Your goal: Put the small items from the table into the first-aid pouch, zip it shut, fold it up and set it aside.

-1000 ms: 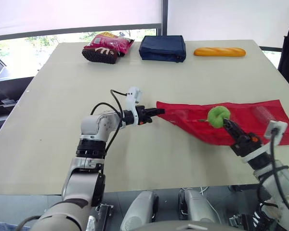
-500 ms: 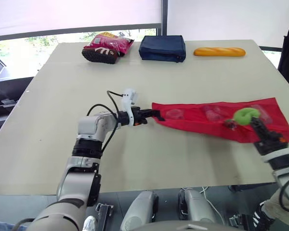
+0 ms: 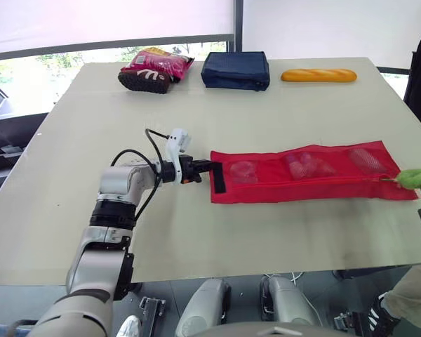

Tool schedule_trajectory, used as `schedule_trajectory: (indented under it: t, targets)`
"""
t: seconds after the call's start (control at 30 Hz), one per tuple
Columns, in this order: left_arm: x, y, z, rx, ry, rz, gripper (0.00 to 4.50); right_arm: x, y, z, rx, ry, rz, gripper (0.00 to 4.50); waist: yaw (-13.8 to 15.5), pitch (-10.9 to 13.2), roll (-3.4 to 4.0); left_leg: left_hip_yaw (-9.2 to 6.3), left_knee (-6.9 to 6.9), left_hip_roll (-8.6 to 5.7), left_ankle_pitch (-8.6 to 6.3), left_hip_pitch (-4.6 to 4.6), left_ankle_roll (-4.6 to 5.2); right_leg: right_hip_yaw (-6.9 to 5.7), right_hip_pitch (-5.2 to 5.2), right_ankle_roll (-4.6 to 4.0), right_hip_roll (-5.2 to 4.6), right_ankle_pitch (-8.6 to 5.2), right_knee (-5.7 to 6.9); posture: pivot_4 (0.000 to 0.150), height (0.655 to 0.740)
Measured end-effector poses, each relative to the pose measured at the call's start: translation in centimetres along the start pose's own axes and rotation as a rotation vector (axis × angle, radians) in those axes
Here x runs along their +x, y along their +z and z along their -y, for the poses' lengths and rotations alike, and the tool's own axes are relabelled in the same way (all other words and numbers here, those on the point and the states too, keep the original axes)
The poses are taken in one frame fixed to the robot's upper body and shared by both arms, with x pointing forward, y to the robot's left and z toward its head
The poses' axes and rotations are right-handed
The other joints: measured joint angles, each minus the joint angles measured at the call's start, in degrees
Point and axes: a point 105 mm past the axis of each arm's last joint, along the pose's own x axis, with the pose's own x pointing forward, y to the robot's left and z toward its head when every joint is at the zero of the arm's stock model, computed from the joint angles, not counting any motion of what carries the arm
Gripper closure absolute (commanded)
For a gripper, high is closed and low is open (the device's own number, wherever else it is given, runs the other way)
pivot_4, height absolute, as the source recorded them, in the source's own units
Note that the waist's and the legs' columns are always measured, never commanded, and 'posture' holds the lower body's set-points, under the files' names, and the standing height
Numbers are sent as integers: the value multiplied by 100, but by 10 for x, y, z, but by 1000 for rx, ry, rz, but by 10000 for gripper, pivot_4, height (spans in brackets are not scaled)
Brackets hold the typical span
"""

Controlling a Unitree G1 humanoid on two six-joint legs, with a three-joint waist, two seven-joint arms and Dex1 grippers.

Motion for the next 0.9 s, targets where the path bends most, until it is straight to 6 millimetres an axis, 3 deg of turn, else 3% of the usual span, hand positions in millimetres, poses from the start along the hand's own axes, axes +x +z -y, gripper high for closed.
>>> schedule_trajectory:
  t: [0.27,0.47,0.57,0.9]
  targets:
    - [-13,6,-2,83,-24,-30,45000,-4,25,40,-35,-192,107,44717,3,-1,2,1,-1,0,0,0,1,2,0,0,-1,0,0,1500,7390]
    - [-12,6,-7,108,-24,-48,45000,-8,26,50,-78,-249,111,44717,1,-3,8,3,-2,0,-1,0,2,3,0,0,-1,0,0,1500,7390]
    - [-12,5,-10,115,-28,-56,45000,-12,30,66,-95,-331,136,44717,2,-3,8,3,-2,0,-1,0,2,3,0,0,-1,0,0,1500,7390]
    - [-11,12,-10,148,-47,-50,45000,-12,32,81,-124,-405,150,44717,-2,-5,16,5,-2,0,-1,0,3,5,0,0,-1,0,0,1500,7390]
